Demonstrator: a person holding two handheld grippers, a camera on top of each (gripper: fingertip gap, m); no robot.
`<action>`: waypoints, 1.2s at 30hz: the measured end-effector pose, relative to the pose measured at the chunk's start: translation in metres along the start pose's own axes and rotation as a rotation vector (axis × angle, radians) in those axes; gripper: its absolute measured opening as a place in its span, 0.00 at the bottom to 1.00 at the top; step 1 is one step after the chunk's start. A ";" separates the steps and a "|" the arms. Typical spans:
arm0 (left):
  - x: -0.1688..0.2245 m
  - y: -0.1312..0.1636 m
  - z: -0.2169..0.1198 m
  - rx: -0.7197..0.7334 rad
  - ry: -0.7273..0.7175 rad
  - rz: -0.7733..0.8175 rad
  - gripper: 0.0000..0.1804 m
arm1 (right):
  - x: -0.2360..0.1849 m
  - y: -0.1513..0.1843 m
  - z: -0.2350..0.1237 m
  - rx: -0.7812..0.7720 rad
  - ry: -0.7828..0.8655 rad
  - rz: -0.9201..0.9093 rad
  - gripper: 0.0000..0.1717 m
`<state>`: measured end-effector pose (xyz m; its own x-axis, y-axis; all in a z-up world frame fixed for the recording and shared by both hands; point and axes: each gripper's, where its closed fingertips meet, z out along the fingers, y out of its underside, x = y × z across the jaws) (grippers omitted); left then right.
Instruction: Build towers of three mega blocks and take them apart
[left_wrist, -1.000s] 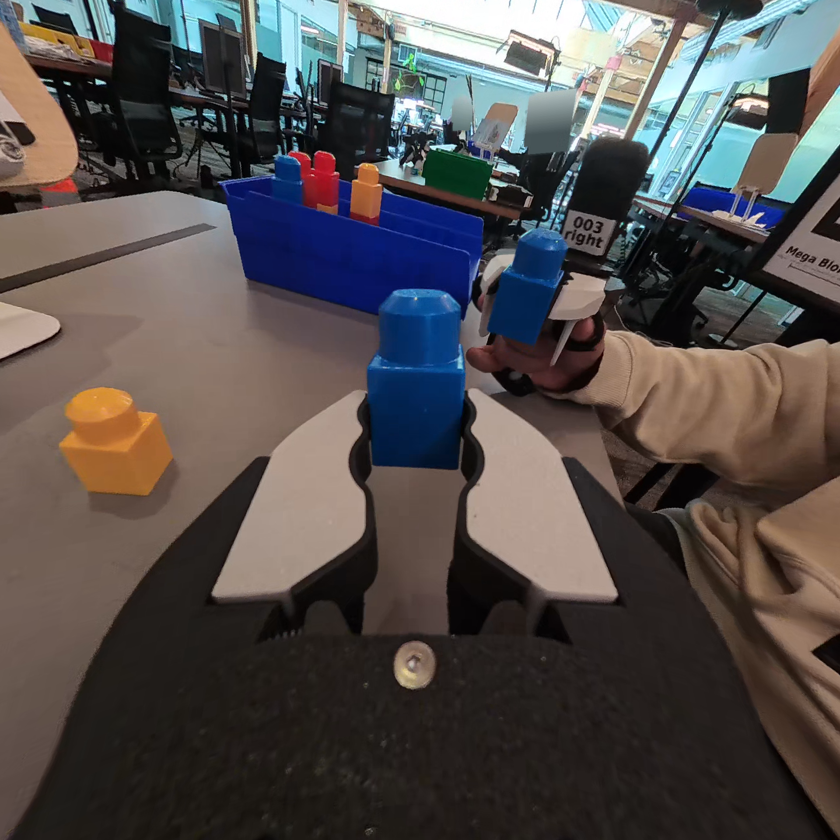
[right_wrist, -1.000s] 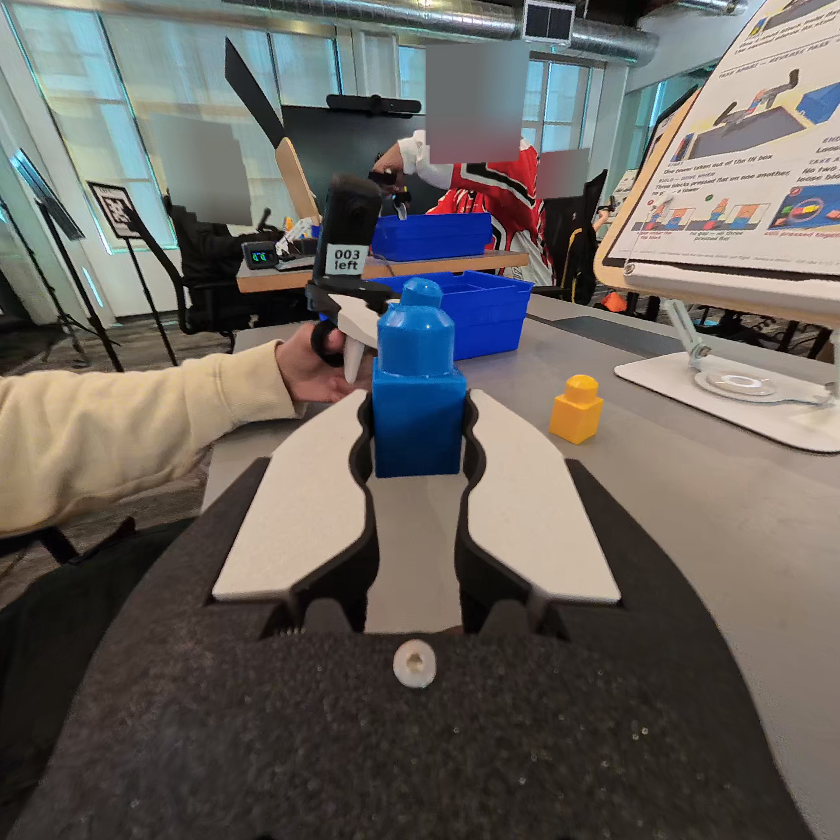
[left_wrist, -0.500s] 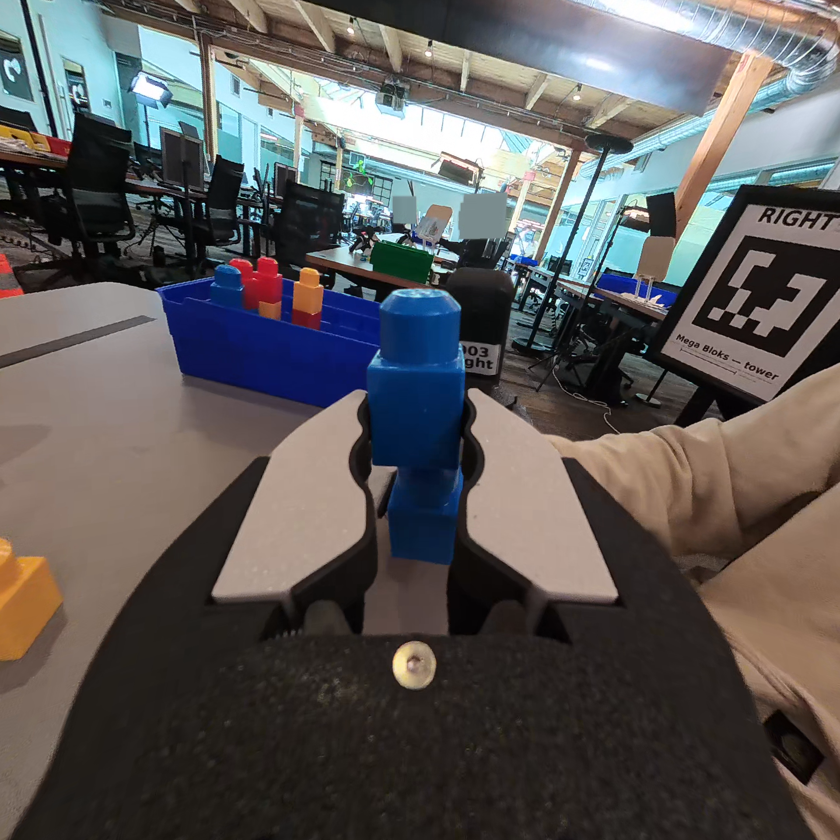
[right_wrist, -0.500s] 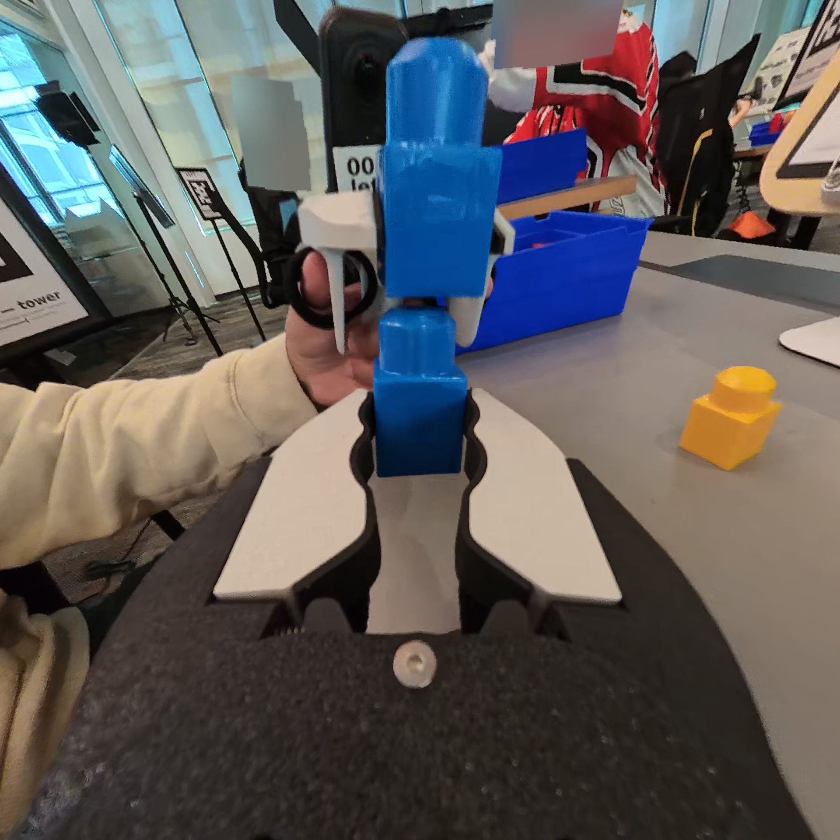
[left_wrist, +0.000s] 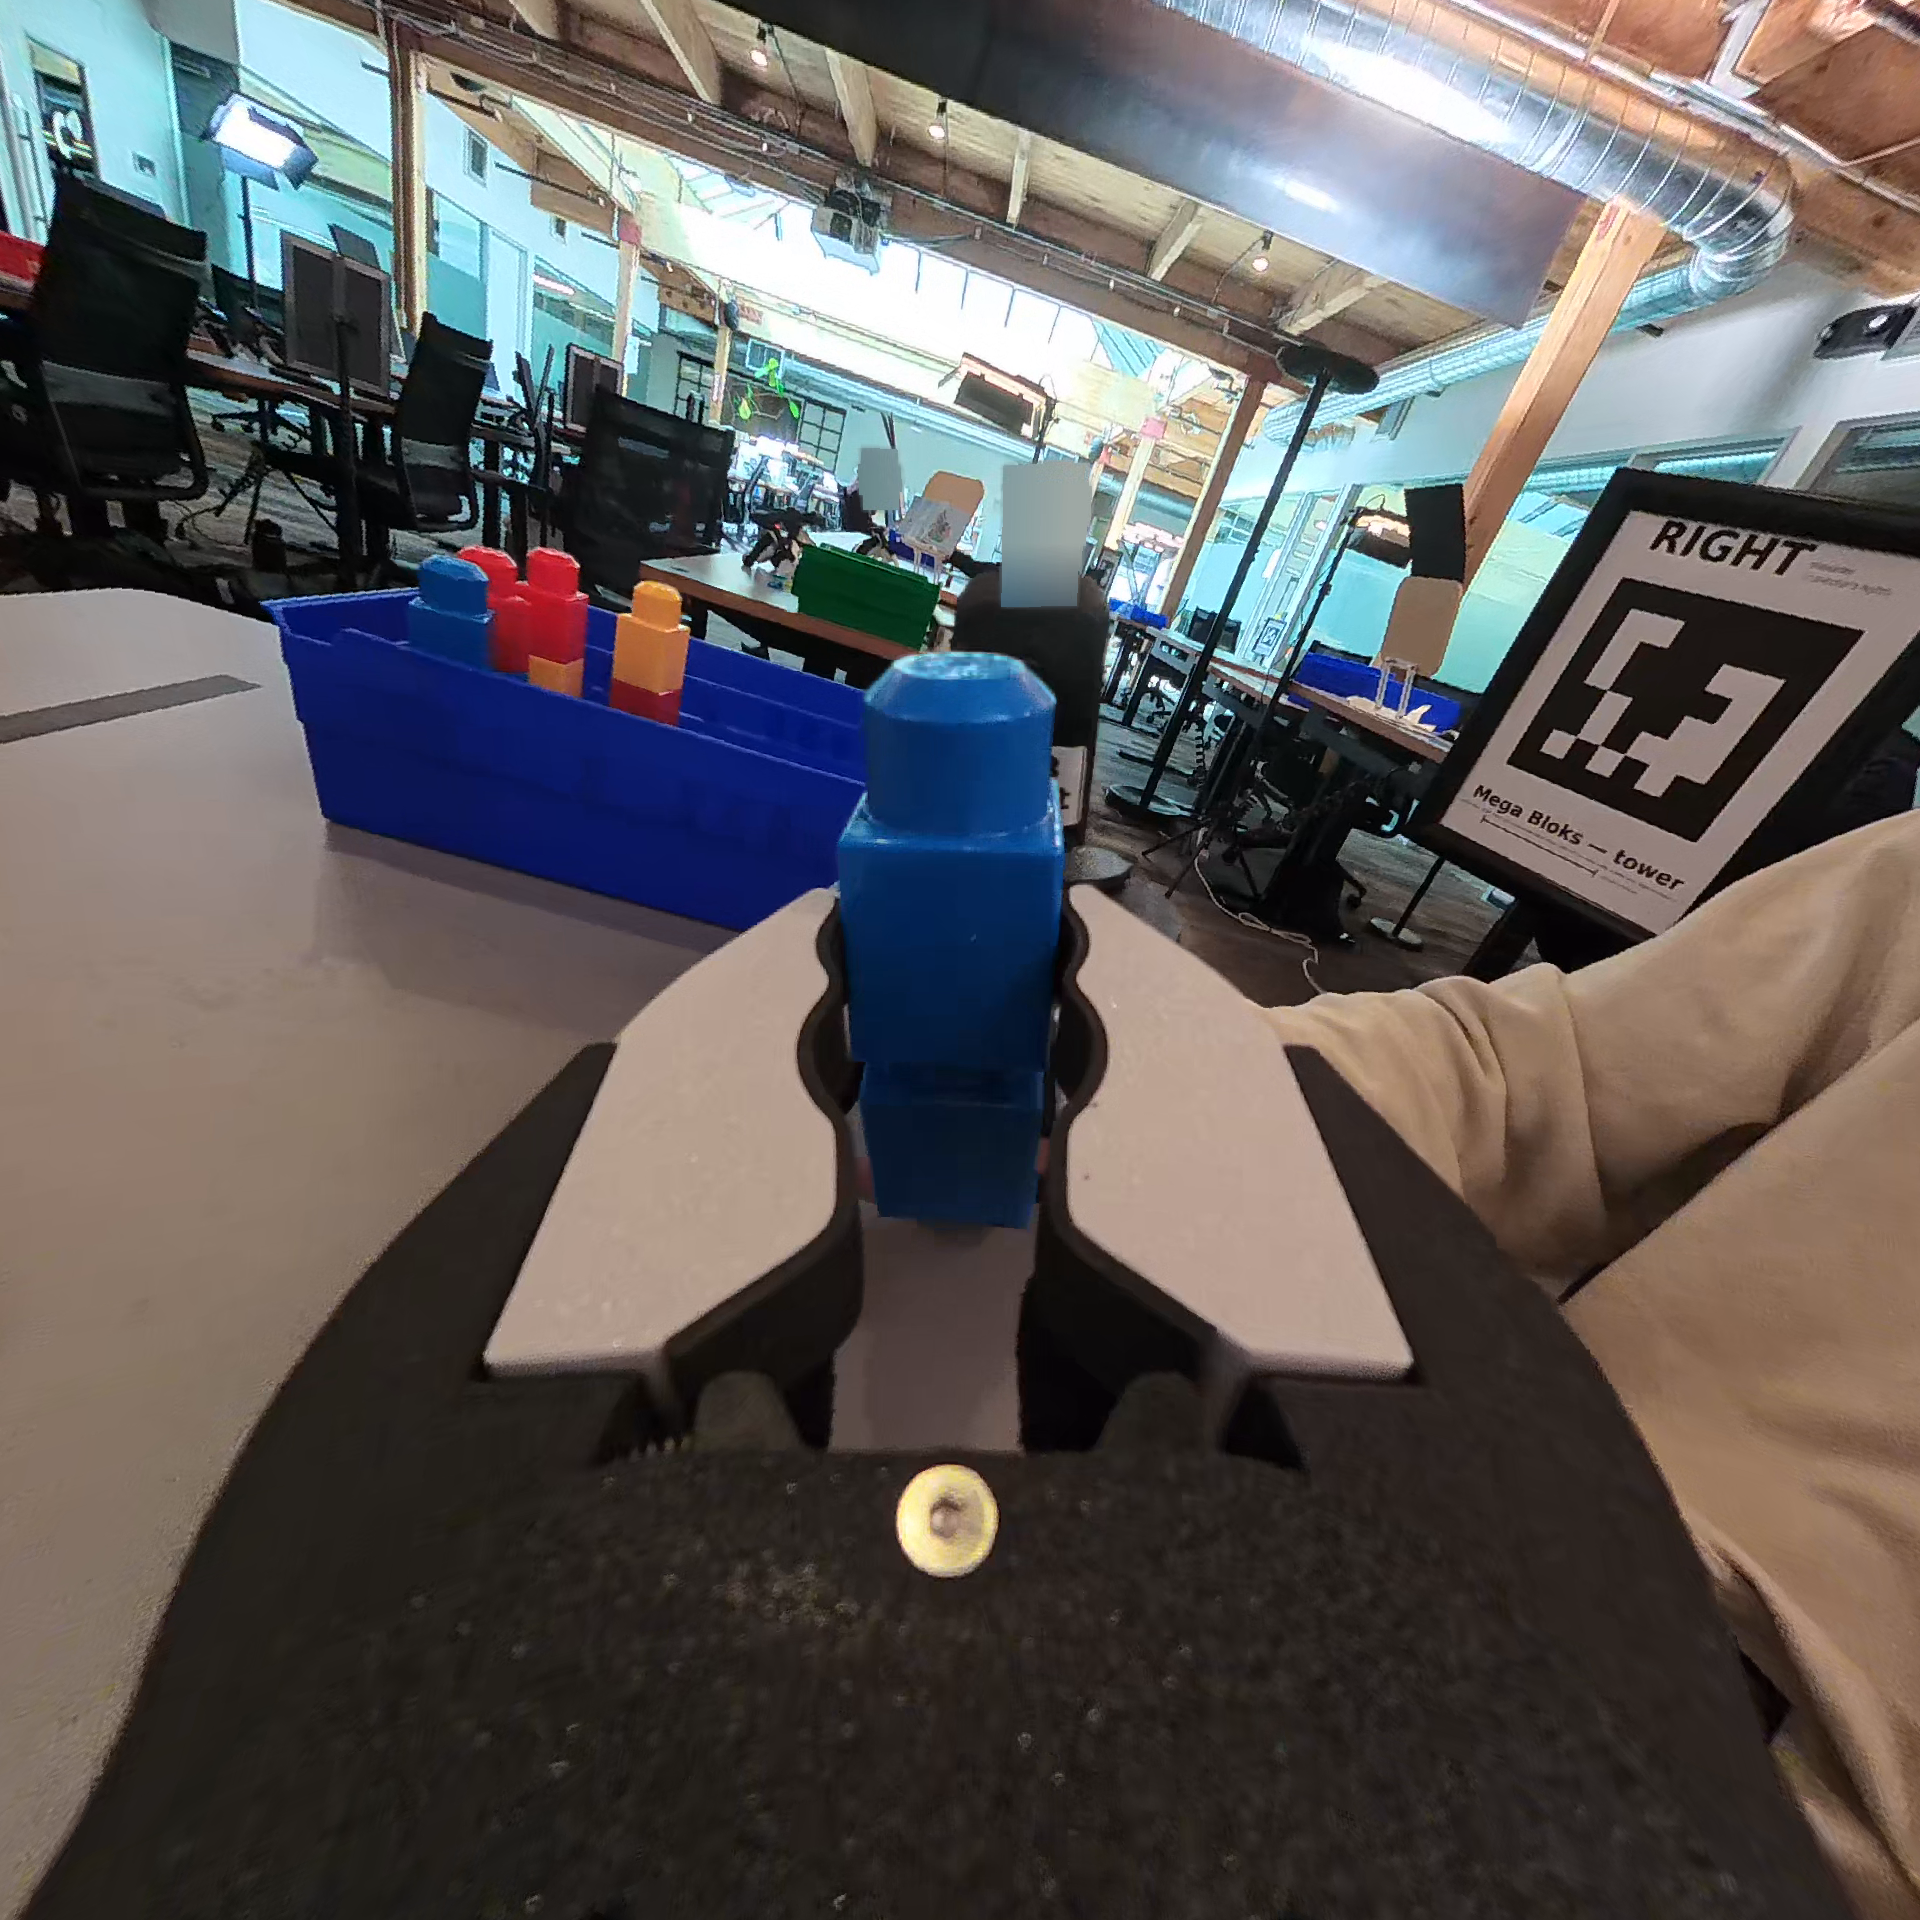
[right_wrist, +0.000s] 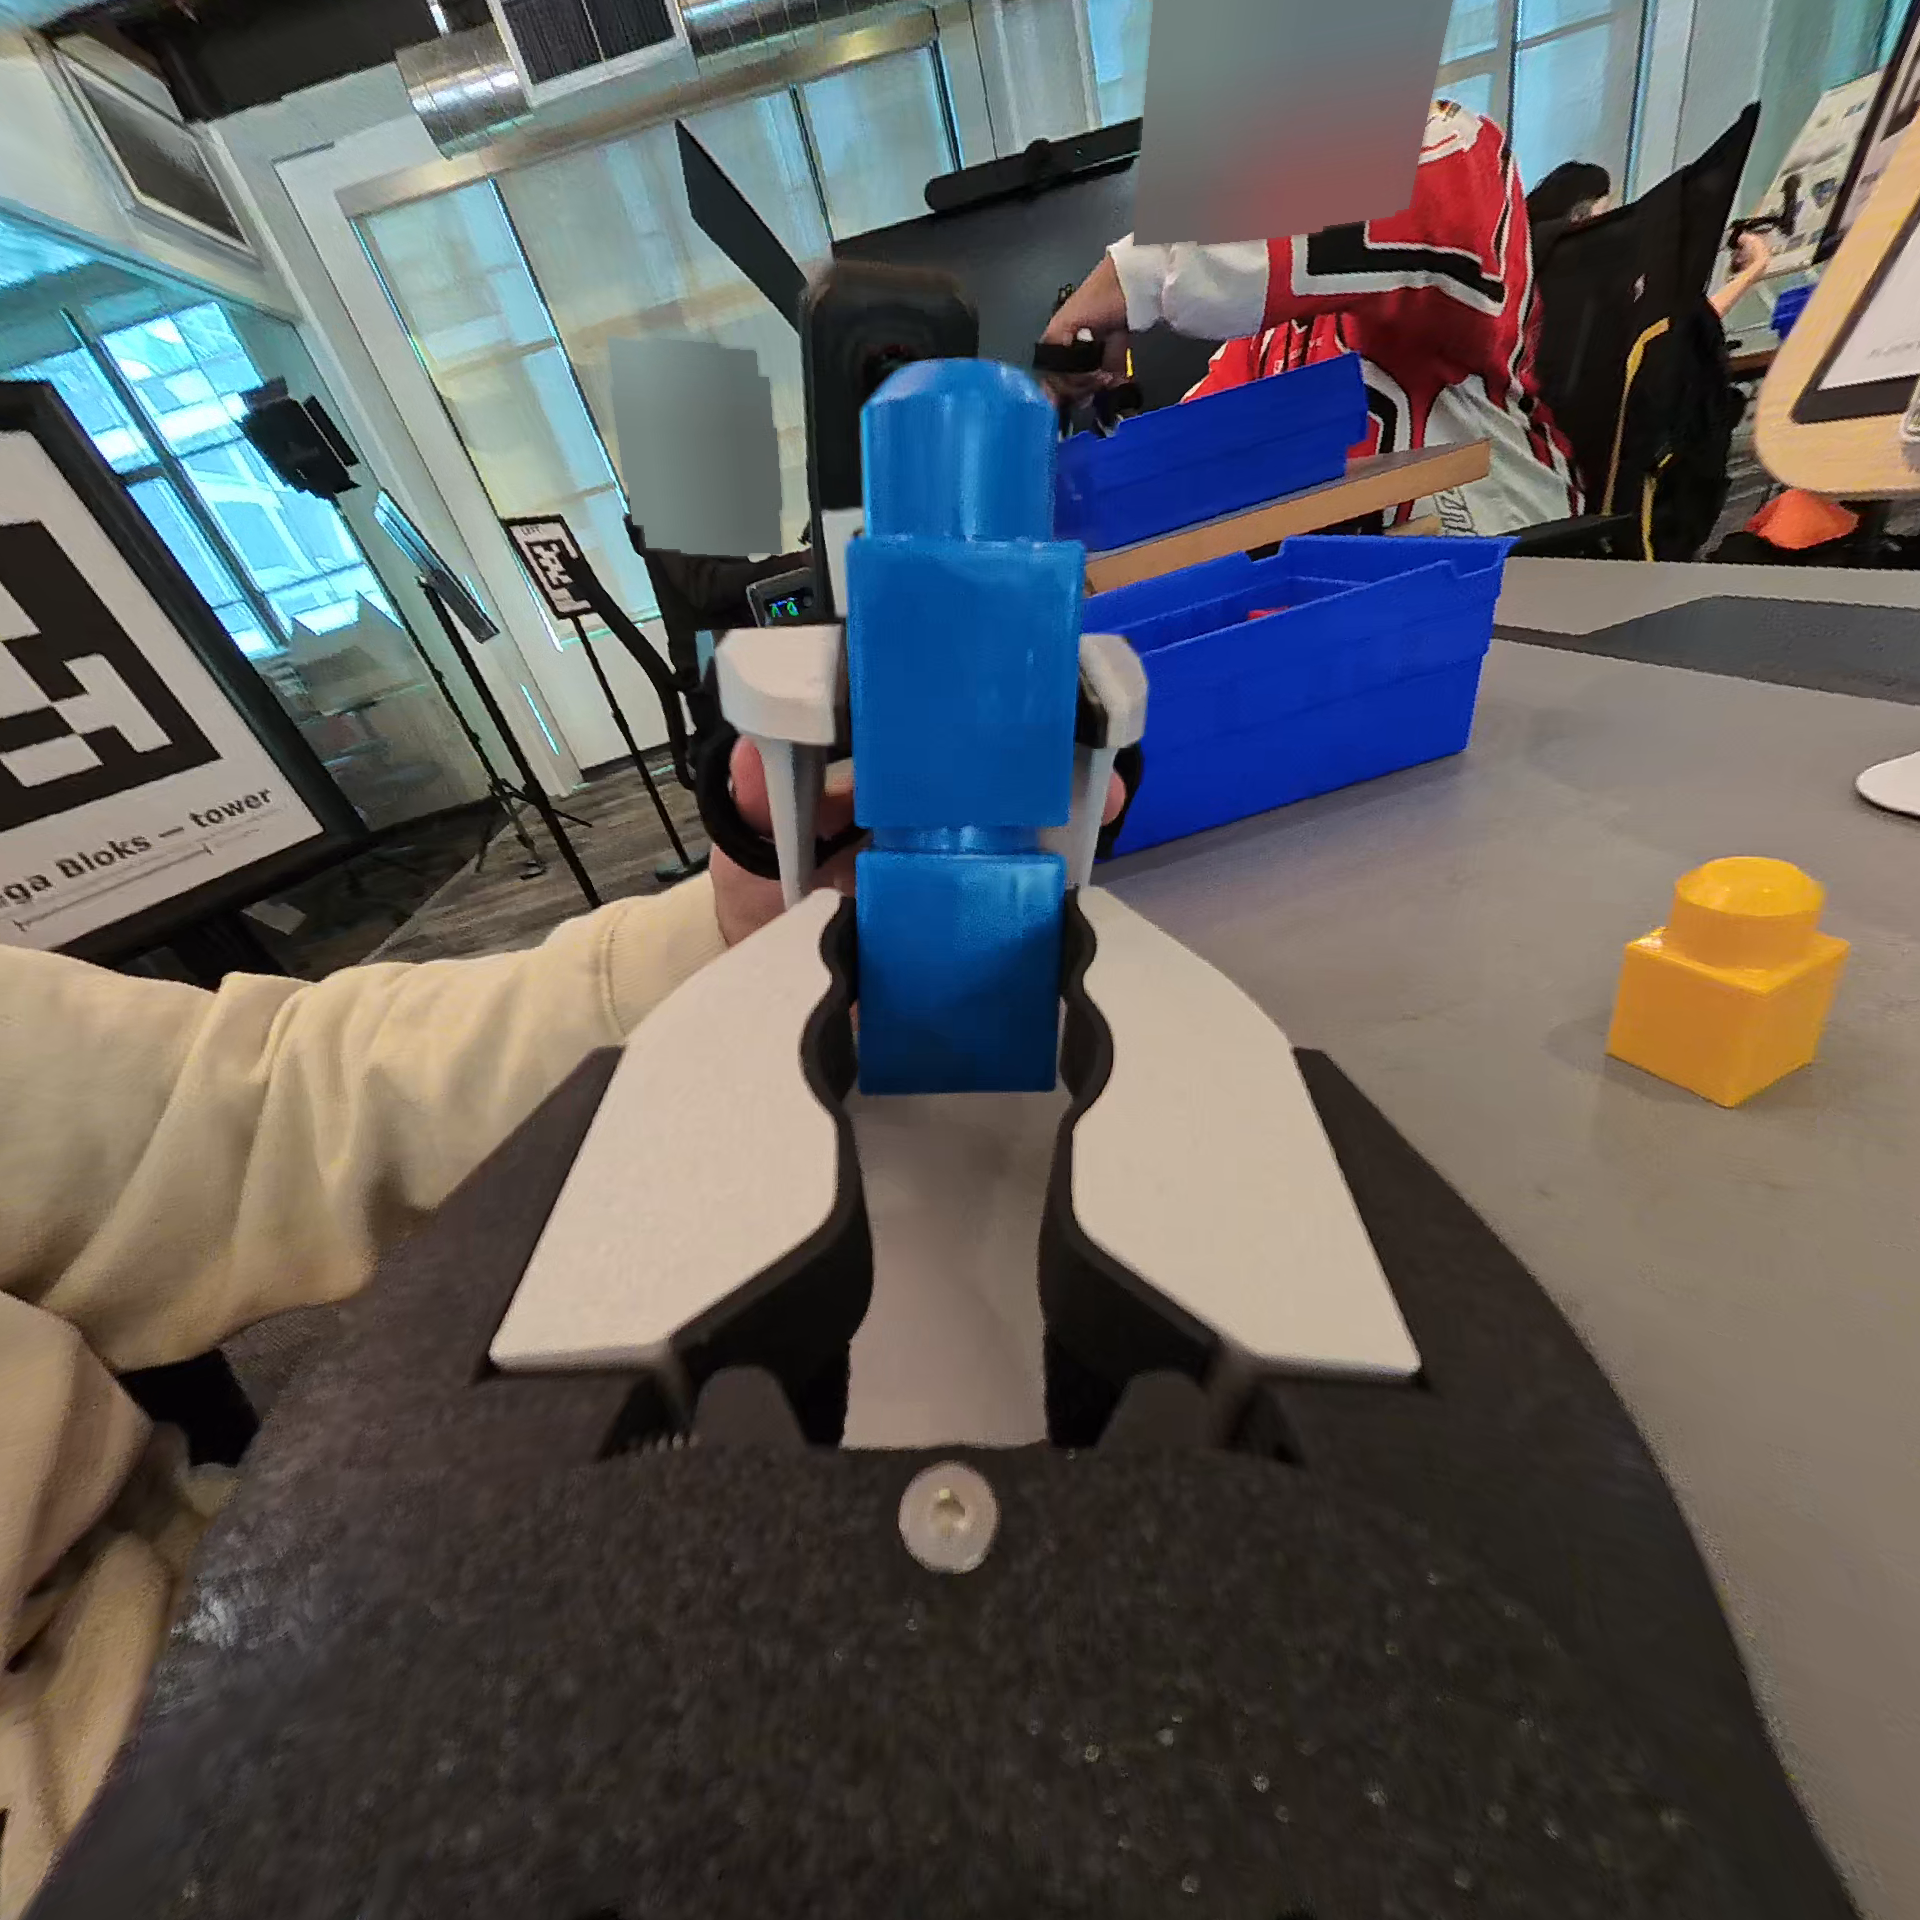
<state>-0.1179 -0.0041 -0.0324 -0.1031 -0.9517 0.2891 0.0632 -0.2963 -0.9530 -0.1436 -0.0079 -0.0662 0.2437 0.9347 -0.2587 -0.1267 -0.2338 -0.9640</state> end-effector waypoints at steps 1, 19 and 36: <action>-0.001 0.000 0.000 0.018 0.002 -0.005 0.20 | 0.000 -0.002 -0.001 0.014 -0.004 0.019 0.21; -0.011 -0.011 0.005 0.213 0.015 -0.174 0.20 | 0.008 -0.016 -0.009 0.130 0.001 0.106 0.21; -0.016 -0.006 0.013 0.287 -0.016 -0.264 0.20 | 0.015 -0.027 -0.020 0.208 0.034 0.126 0.21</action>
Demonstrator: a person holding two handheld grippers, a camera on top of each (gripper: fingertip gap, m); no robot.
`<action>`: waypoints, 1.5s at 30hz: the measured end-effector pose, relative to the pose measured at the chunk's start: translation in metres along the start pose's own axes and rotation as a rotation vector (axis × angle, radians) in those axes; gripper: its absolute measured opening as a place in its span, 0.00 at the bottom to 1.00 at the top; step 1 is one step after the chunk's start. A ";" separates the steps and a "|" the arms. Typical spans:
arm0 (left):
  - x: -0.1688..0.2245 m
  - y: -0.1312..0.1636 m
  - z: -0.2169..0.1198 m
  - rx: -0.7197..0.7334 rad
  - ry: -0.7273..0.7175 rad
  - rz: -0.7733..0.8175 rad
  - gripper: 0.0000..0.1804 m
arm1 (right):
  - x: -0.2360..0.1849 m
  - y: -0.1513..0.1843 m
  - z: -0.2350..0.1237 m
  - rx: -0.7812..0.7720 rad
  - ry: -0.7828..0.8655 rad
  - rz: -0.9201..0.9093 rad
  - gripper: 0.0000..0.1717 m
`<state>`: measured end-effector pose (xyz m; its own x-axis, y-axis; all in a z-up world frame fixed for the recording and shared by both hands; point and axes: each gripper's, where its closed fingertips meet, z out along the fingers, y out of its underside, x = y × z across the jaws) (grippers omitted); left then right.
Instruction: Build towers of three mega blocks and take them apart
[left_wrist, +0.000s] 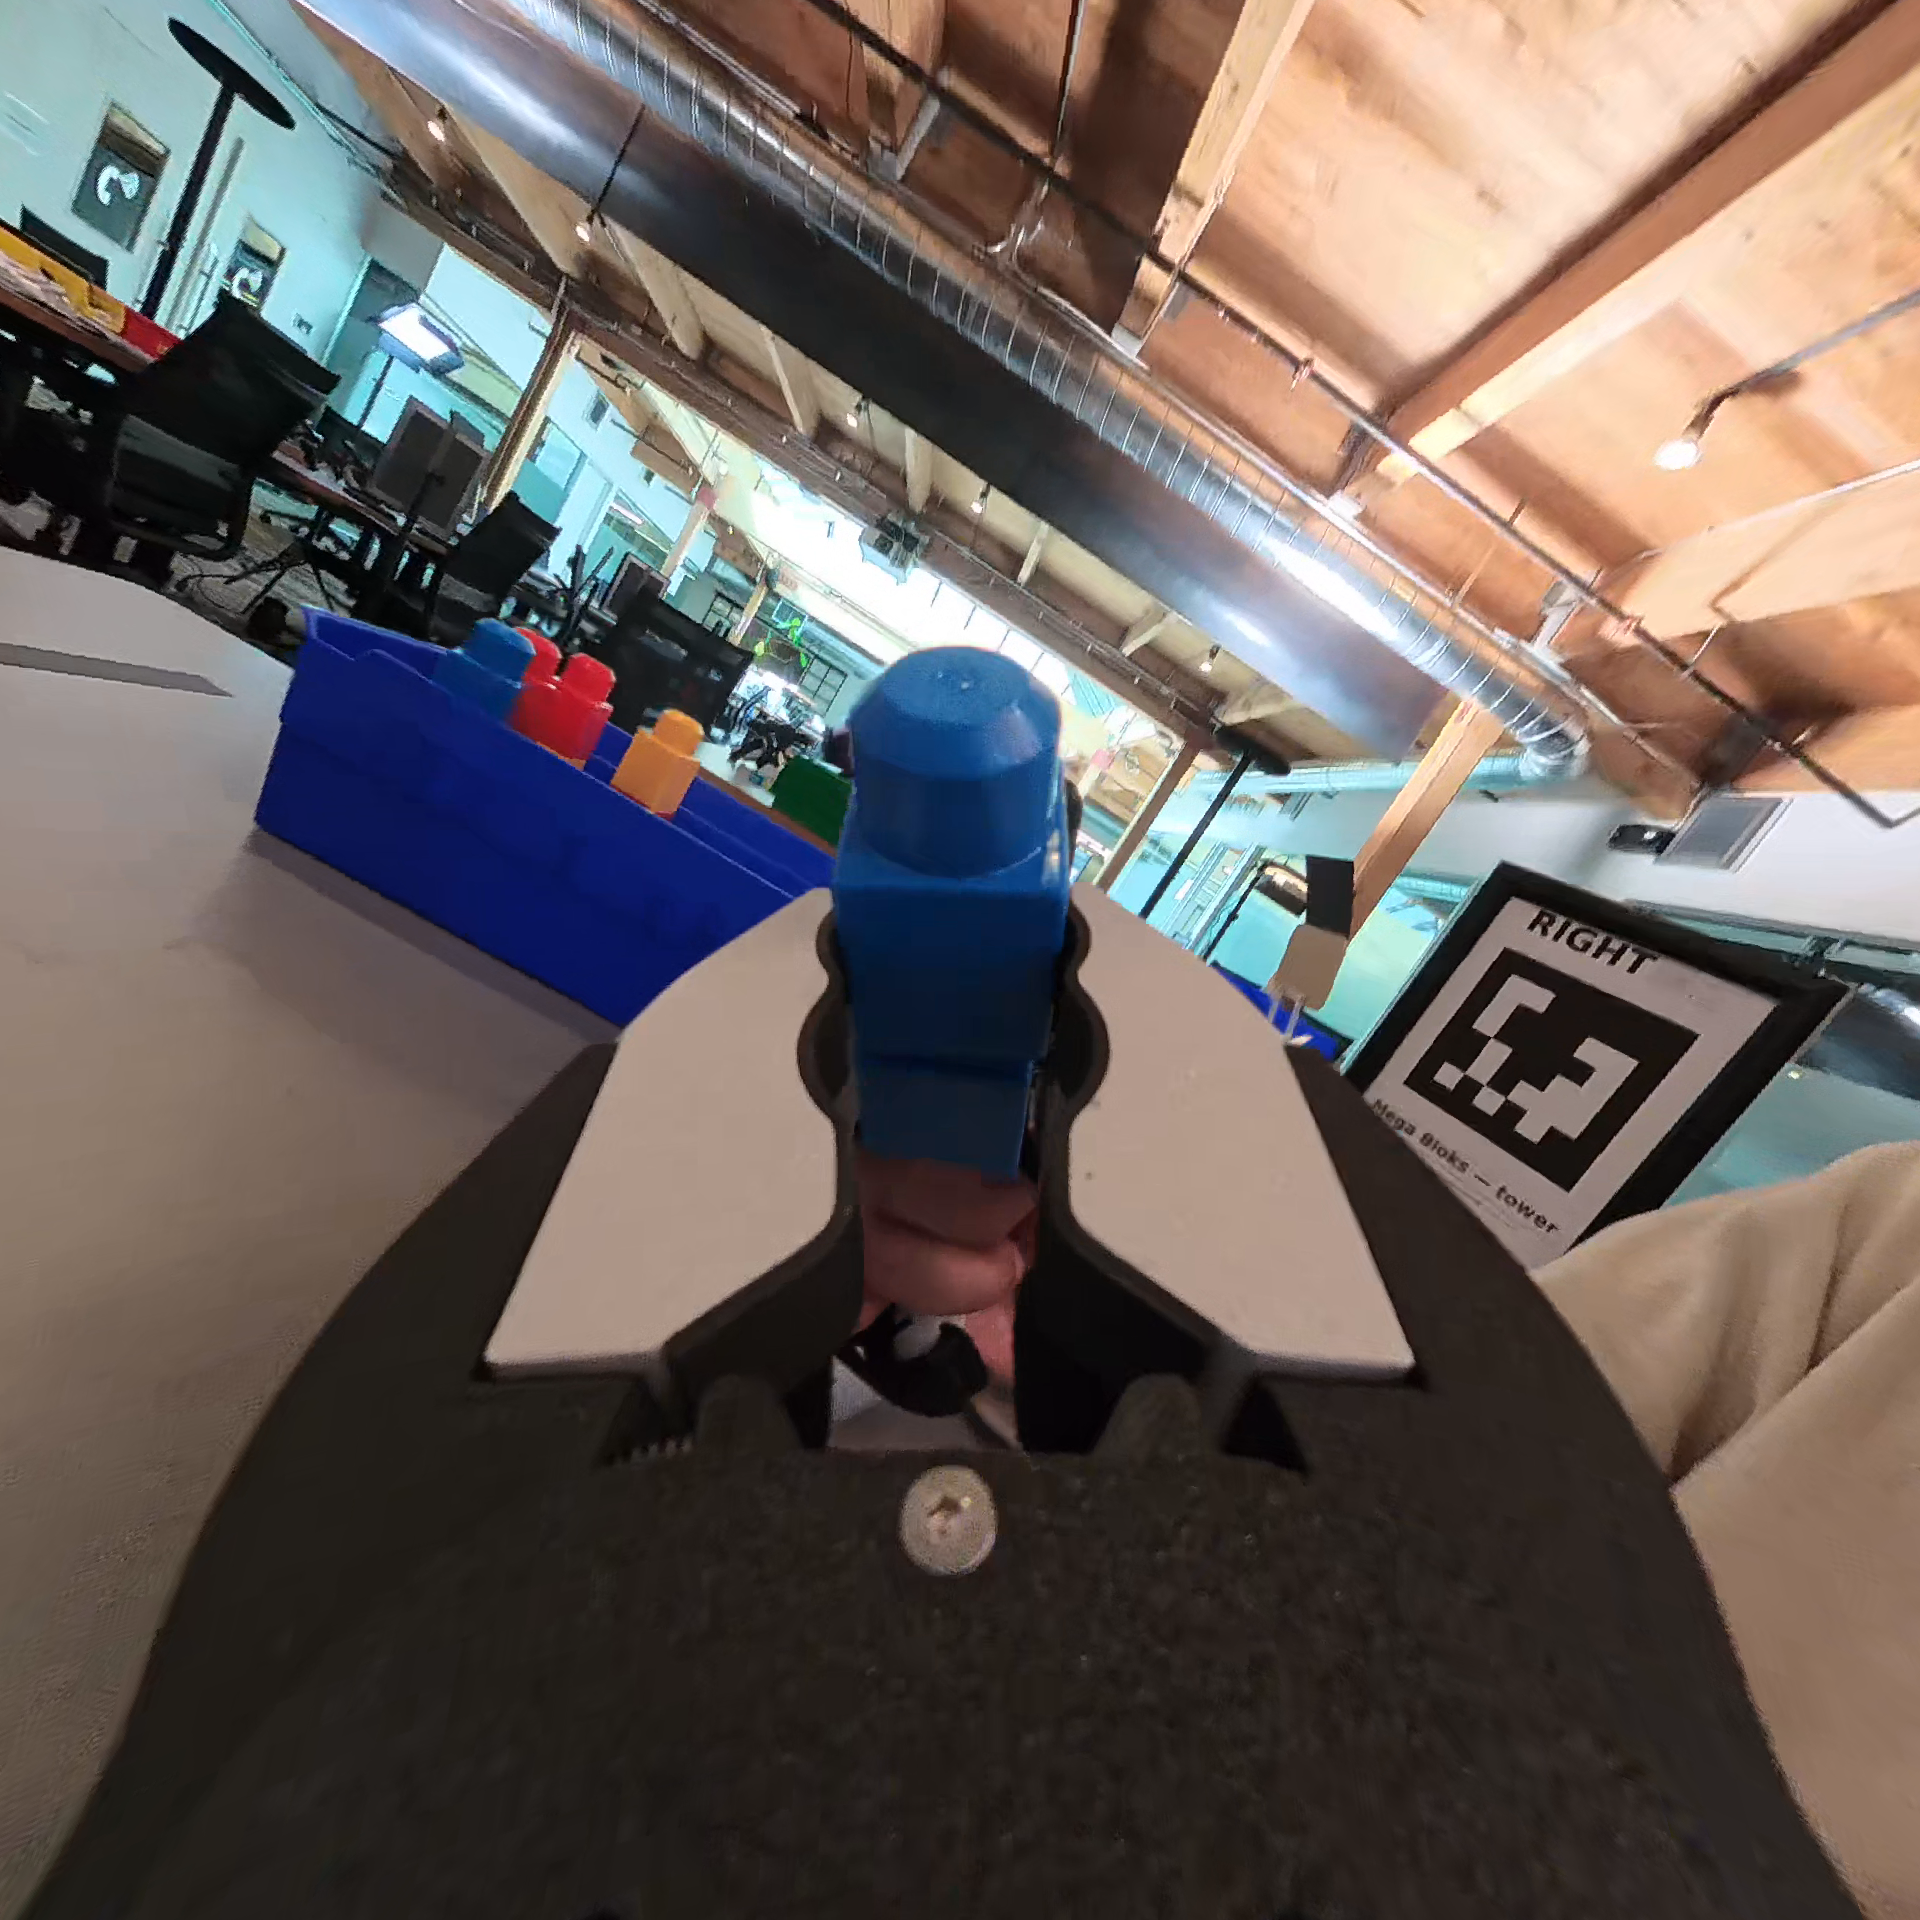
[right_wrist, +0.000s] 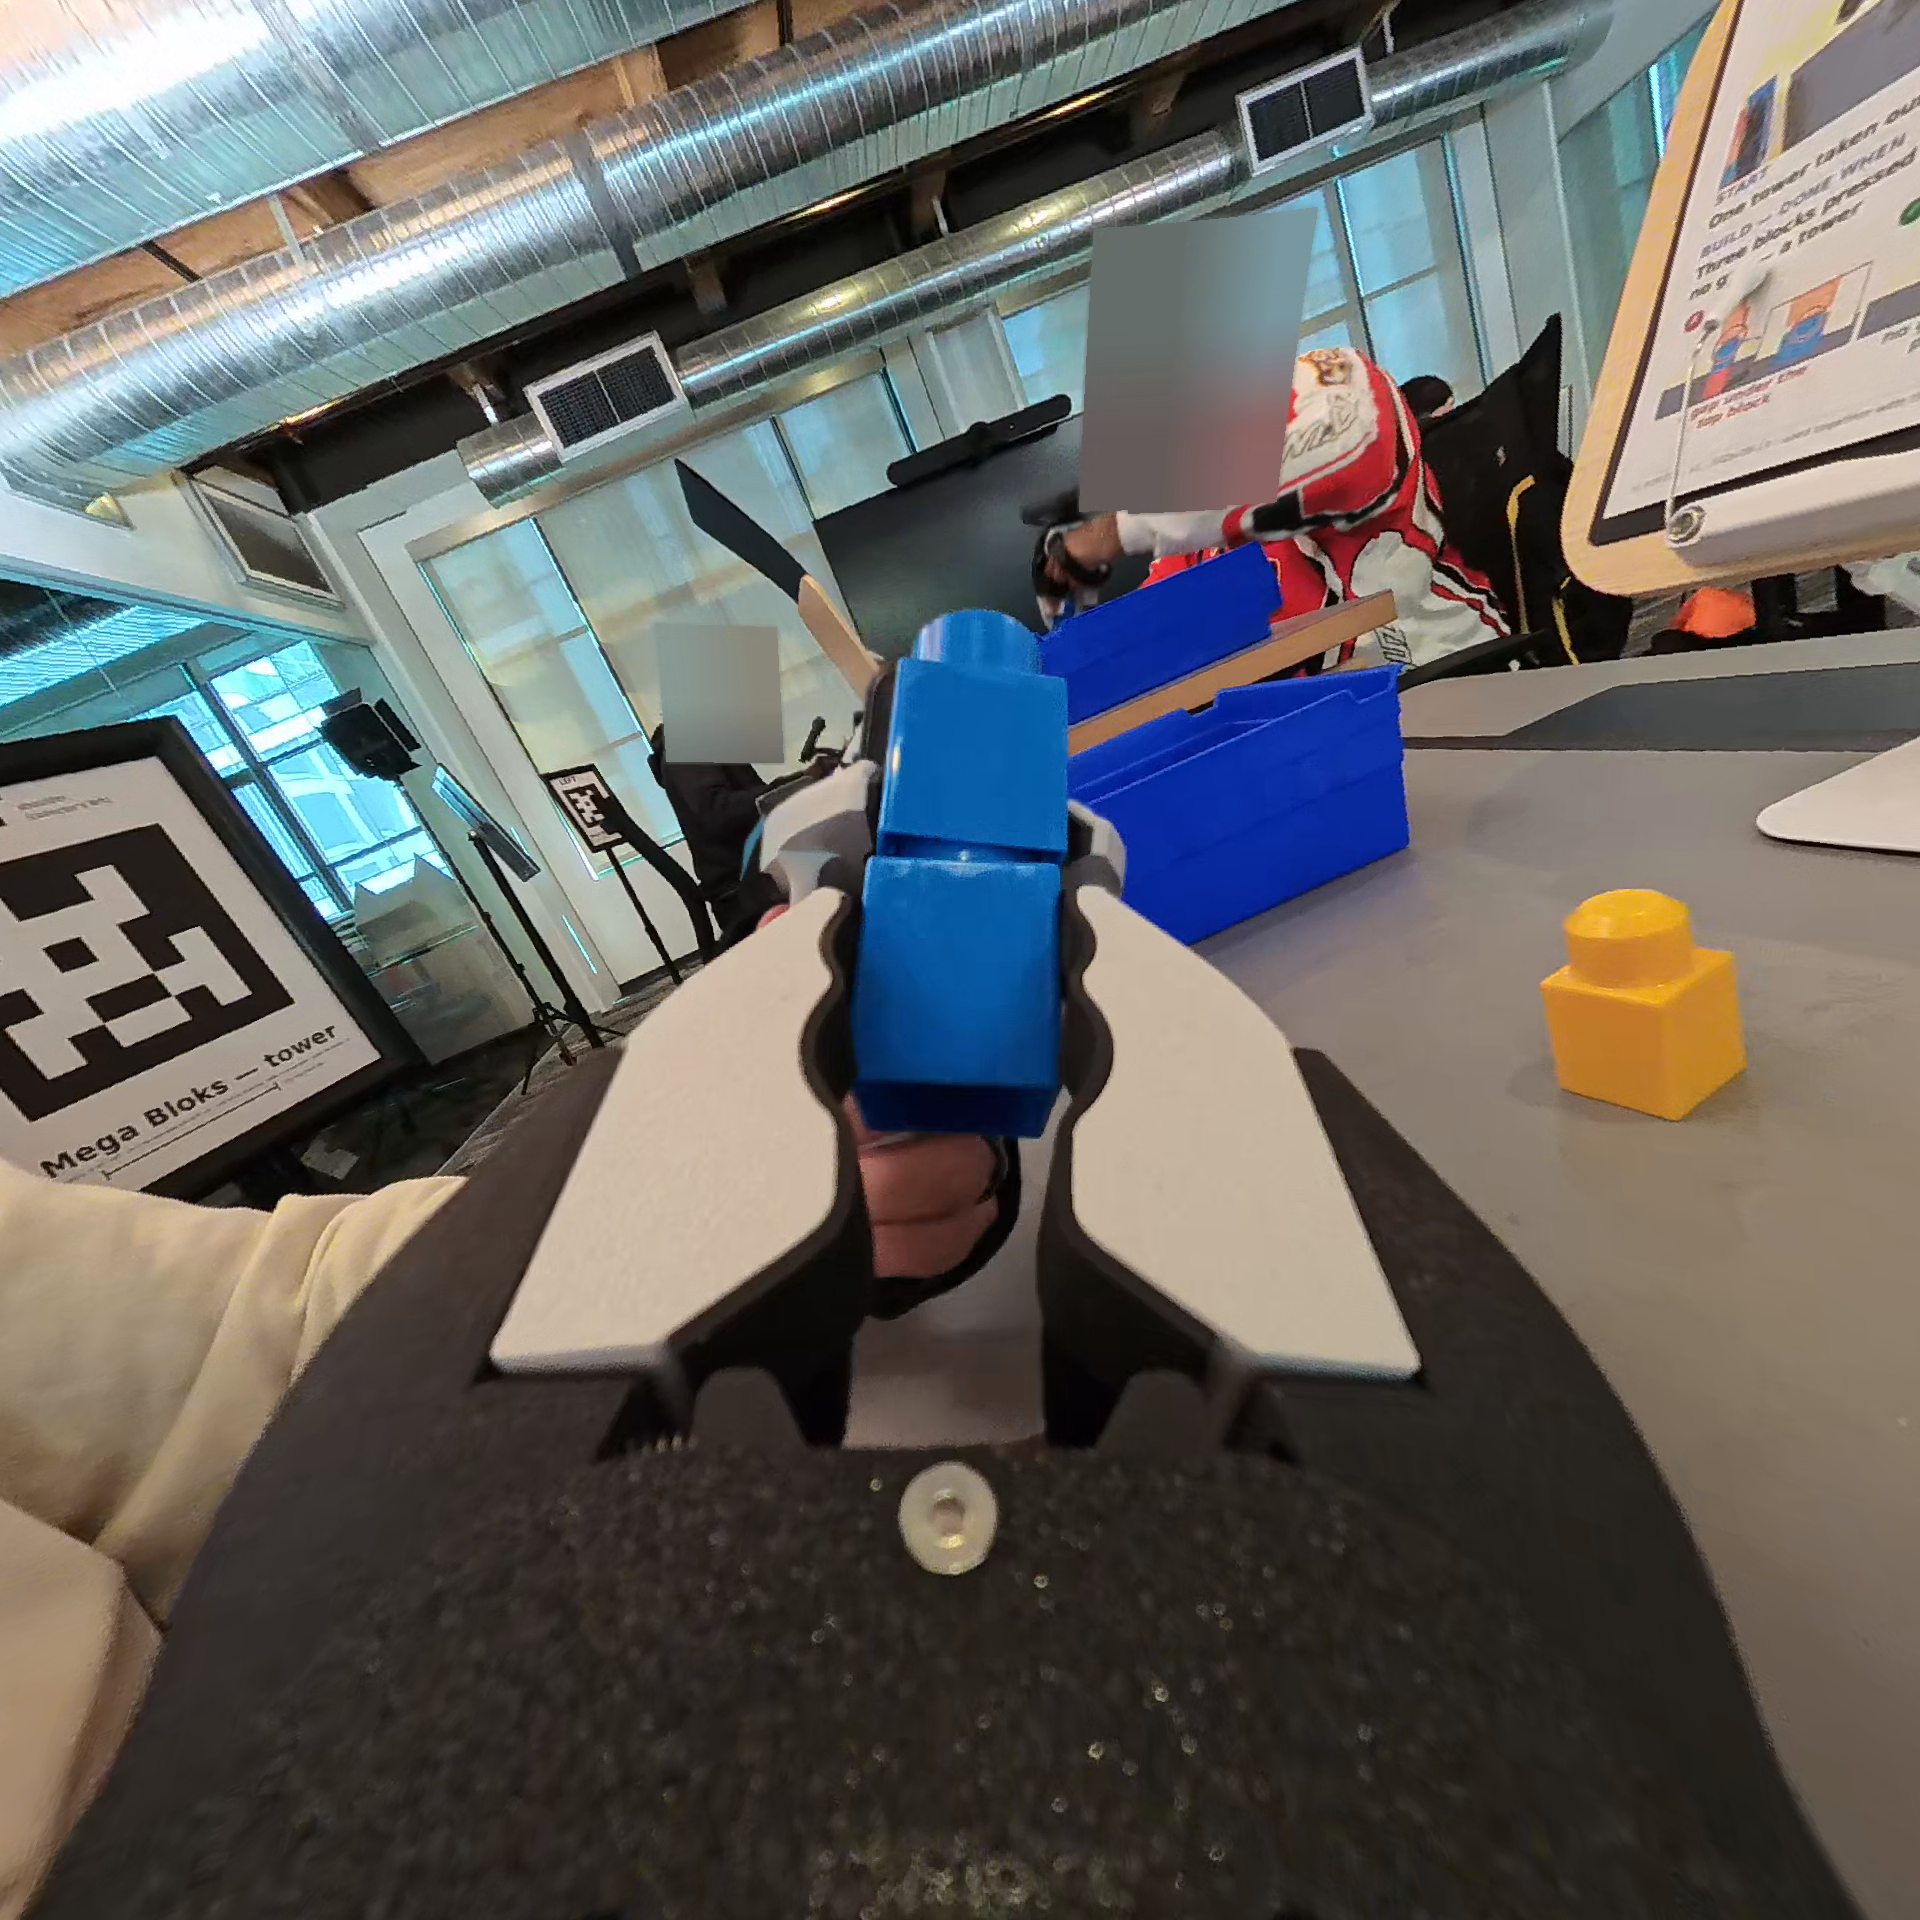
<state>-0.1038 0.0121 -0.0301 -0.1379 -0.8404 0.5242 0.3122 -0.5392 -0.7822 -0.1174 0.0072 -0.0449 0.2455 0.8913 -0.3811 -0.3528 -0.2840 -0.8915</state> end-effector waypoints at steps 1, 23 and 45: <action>-0.001 0.001 0.001 0.007 -0.002 -0.007 0.20 | 0.000 0.000 -0.001 0.001 -0.002 0.006 0.21; -0.004 0.005 -0.001 -0.077 0.017 -0.026 0.20 | 0.002 0.001 0.002 0.021 -0.046 0.121 0.22; -0.010 -0.002 -0.007 -0.027 -0.023 -0.014 0.20 | 0.008 0.008 -0.004 -0.027 -0.027 0.160 0.21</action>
<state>-0.1096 0.0213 -0.0362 -0.1206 -0.8315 0.5423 0.2850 -0.5523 -0.7834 -0.1144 0.0102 -0.0563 0.1638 0.8427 -0.5128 -0.3607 -0.4327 -0.8262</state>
